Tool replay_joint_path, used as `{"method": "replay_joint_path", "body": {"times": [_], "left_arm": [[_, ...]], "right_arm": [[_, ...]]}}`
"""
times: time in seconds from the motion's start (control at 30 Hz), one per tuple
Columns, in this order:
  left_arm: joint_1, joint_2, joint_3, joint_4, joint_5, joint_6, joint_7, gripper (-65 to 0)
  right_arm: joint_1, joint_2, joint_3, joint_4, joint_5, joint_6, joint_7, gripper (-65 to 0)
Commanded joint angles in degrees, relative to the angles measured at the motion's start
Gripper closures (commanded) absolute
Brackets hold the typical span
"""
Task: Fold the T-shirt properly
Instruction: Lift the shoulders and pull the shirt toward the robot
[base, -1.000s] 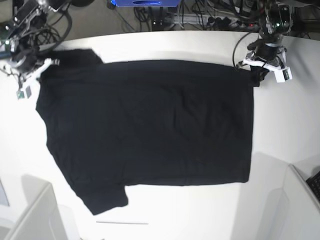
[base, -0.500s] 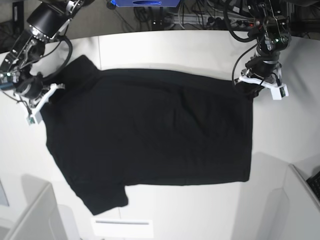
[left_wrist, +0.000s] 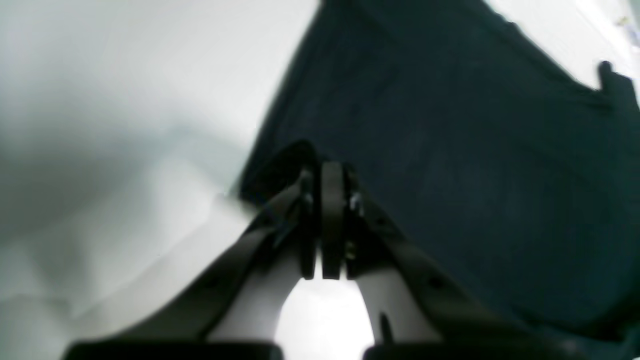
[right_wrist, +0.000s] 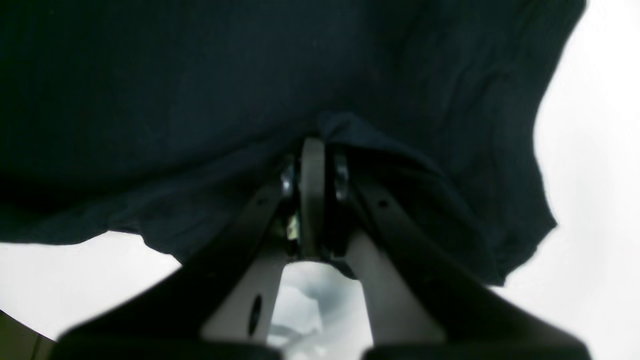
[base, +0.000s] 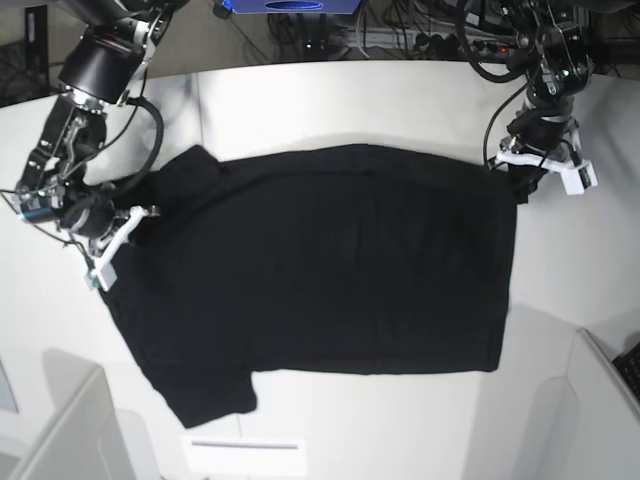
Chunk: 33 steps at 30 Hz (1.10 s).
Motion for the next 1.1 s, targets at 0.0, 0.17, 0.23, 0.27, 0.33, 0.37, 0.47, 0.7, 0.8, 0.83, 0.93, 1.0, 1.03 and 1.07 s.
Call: {"method": "replay_joint_path", "body": {"times": [0.0, 0.17, 0.23, 0.27, 0.33, 0.37, 0.47, 0.7, 0.8, 0.83, 0.93, 1.0, 1.03, 1.07], "left_arm": [[-0.9, -0.6, -0.5, 1.3, -0.3, -0.3, -1.3, 0.0], [-7.5, -0.6, -1.2, 0.4, 0.4, -0.2, 6.6, 0.0], [-10.3, -0.6, -1.2, -0.8, 0.4, -0.2, 9.8, 0.0], [-11.3, -0.6, -1.2, -1.4, 0.4, -0.2, 10.5, 0.0], [-12.7, -0.6, -1.0, -2.7, 1.1, -0.2, 10.8, 0.0], [-13.3, -0.6, -0.8, -3.2, 2.9, -0.2, 10.9, 0.0], [-14.7, -0.2, -0.6, -4.2, 9.6, -0.2, 10.9, 0.0], [-18.3, -0.4, -0.4, -7.4, 14.9, -0.2, 11.0, 0.0], [-18.7, -0.5, -0.4, -10.1, 14.9, -0.2, 11.0, 0.0], [-18.7, -0.5, -0.4, -10.5, 14.9, -0.2, 10.8, 0.0], [-18.7, -0.5, -0.4, -11.1, 14.9, -0.2, 10.7, 0.0], [-18.7, -0.5, -0.5, -11.2, 14.9, -0.2, 10.6, 0.0], [-18.9, -0.5, -0.5, -11.2, 14.9, -0.2, 10.6, 0.0], [-19.8, -0.6, -0.5, -11.3, 15.0, -0.2, 10.6, 0.0]], "right_arm": [[1.7, 0.6, -0.1, -0.1, 0.9, -0.8, 1.9, 0.0], [2.4, 0.6, -0.2, -3.4, 0.9, -3.1, 5.6, 0.0], [3.3, 0.6, -0.2, -4.3, 0.9, -3.1, 6.2, 0.0], [3.8, 0.6, -0.2, -4.9, 0.9, -3.1, 6.3, 0.0], [4.3, 0.6, -0.2, -6.1, 0.9, -3.1, 6.3, 0.0], [5.1, 0.6, -0.2, -6.4, 0.9, -3.1, 6.3, 0.0], [6.8, 0.6, -0.2, -8.5, 0.9, -3.1, 6.5, 0.0], [10.4, 0.6, -0.3, -16.7, 0.9, -3.1, 10.9, 0.0], [11.4, 0.6, -0.4, -19.4, 0.9, -3.1, 13.0, 0.0], [12.0, 0.6, -0.7, -20.0, 0.8, -3.1, 13.6, 0.0], [12.7, 1.7, -4.7, -21.7, 0.8, -3.1, 15.3, 0.0], [12.7, 2.0, -6.8, -21.8, 0.8, -3.8, 17.2, 0.0], [12.7, 2.0, -7.4, -21.8, 0.9, -5.1, 18.0, 0.0], [12.7, 2.0, -7.4, -21.8, 0.9, -6.6, 18.6, 0.0]]}}
